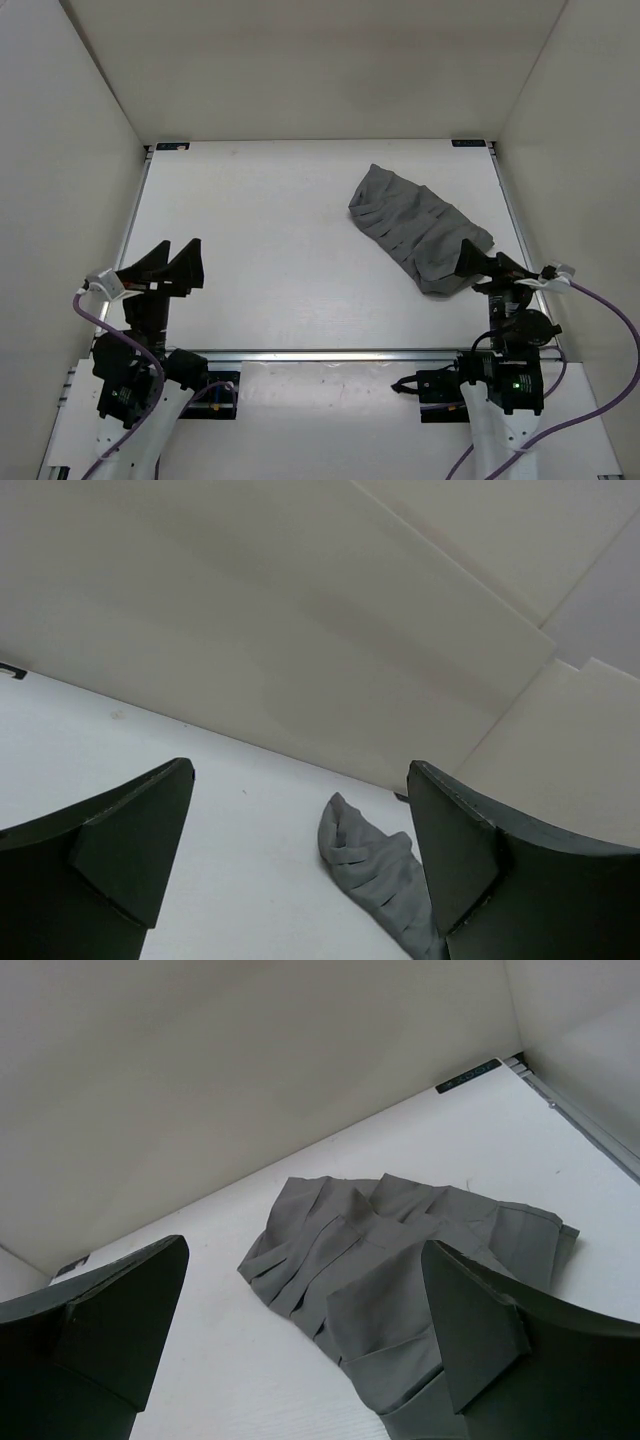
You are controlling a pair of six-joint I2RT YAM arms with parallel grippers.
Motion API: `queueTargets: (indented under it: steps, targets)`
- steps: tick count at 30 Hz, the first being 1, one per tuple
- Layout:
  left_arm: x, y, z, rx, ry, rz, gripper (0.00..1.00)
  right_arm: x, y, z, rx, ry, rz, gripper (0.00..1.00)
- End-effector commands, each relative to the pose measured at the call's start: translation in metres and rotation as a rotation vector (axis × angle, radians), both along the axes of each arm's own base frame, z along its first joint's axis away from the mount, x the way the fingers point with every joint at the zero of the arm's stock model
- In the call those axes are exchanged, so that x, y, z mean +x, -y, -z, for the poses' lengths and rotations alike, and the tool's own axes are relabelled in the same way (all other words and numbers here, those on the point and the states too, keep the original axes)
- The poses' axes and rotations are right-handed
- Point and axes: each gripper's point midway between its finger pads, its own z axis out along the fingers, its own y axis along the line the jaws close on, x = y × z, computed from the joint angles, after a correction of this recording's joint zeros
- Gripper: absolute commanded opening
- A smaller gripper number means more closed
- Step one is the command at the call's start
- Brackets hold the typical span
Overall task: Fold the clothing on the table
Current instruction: Flatten the skirt out
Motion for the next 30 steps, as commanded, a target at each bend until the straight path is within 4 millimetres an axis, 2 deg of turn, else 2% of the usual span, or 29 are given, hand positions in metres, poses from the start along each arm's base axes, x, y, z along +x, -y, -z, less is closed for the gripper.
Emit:
queueTargets:
  steps: [1,3,5,7,8,9,10,11,12,13,14,15,16,17,18,19,21,22,23,24,25,27,28,29,30]
  targets:
    - [-0.002,0.000,0.003,0.081,-0.025,-0.006,0.99,0.001,-0.011,-0.013,0.018,0.071,-0.080,0.99]
    - [-0.001,0.008,0.007,0.125,-0.025,0.029,0.99,0.005,-0.005,-0.004,0.058,0.043,-0.064,0.99]
    - [-0.002,0.022,0.005,0.170,-0.010,0.095,0.99,0.007,-0.008,0.002,0.053,0.004,-0.091,0.99]
    - [-0.003,0.029,0.001,0.175,-0.017,0.135,0.99,0.004,-0.013,-0.004,0.049,-0.015,-0.122,0.99]
    - [-0.001,0.035,0.003,0.196,-0.049,0.162,0.99,0.008,-0.012,0.004,0.062,-0.067,-0.129,0.99]
    - [-0.001,0.038,-0.001,0.203,-0.053,0.178,0.99,0.006,-0.018,0.004,0.057,-0.085,-0.160,0.99]
    - [0.001,0.049,0.006,0.206,-0.100,0.236,0.99,0.010,-0.019,0.002,0.061,-0.118,-0.170,0.99]
    - [0.007,0.060,0.019,0.223,-0.176,0.289,0.99,0.015,-0.022,0.012,0.091,-0.184,-0.187,0.99]
    - [0.008,0.064,0.025,0.241,-0.224,0.308,0.99,0.017,-0.022,0.004,0.084,-0.194,-0.185,0.99]
    - [0.015,0.070,0.031,0.251,-0.282,0.330,0.99,0.023,-0.015,0.001,0.070,-0.233,-0.152,1.00]
    - [0.022,0.078,0.052,0.276,-0.375,0.355,0.99,0.031,-0.009,0.012,0.065,-0.309,-0.117,0.99]
    - [0.028,0.082,0.059,0.294,-0.435,0.367,0.99,0.035,-0.009,0.013,0.065,-0.373,-0.112,0.99]
    - [0.032,0.085,0.059,0.306,-0.447,0.383,0.99,0.037,-0.004,0.004,0.039,-0.386,-0.083,0.99]
    - [0.042,0.090,0.071,0.337,-0.501,0.406,0.99,0.043,-0.001,0.015,0.044,-0.469,-0.067,0.99]
    - [0.050,0.099,0.078,0.355,-0.547,0.447,0.99,0.046,0.003,0.018,0.035,-0.521,-0.054,0.99]
    - [0.056,0.098,0.071,0.362,-0.545,0.442,0.98,0.048,0.008,0.007,0.026,-0.523,-0.035,0.99]
    - [0.083,0.100,0.089,0.388,-0.636,0.438,0.99,0.059,0.019,0.015,0.038,-0.588,-0.018,0.99]
    - [0.089,0.104,0.088,0.394,-0.641,0.440,0.99,0.062,0.023,0.012,0.054,-0.588,-0.020,0.99]
    - [0.099,0.108,0.096,0.408,-0.674,0.448,0.99,0.065,0.025,0.023,0.061,-0.639,-0.040,1.00]
    - [0.111,0.110,0.101,0.419,-0.709,0.445,0.99,0.069,0.037,0.032,0.078,-0.683,-0.005,0.99]
    - [0.120,0.110,0.097,0.433,-0.709,0.446,0.98,0.069,0.038,0.035,0.059,-0.704,-0.011,0.99]
    - [0.142,0.117,0.120,0.452,-0.814,0.479,0.98,0.076,0.044,0.054,0.037,-0.805,0.014,0.99]
    - [0.152,0.125,0.124,0.452,-0.852,0.501,0.99,0.079,0.039,0.063,0.012,-0.860,-0.013,0.99]
    - [0.161,0.130,0.112,0.457,-0.834,0.522,0.99,0.085,0.033,0.060,-0.004,-0.861,-0.028,0.96]
    - [0.168,0.138,0.122,0.469,-0.875,0.548,0.99,0.088,0.028,0.066,-0.006,-0.893,-0.044,0.95]
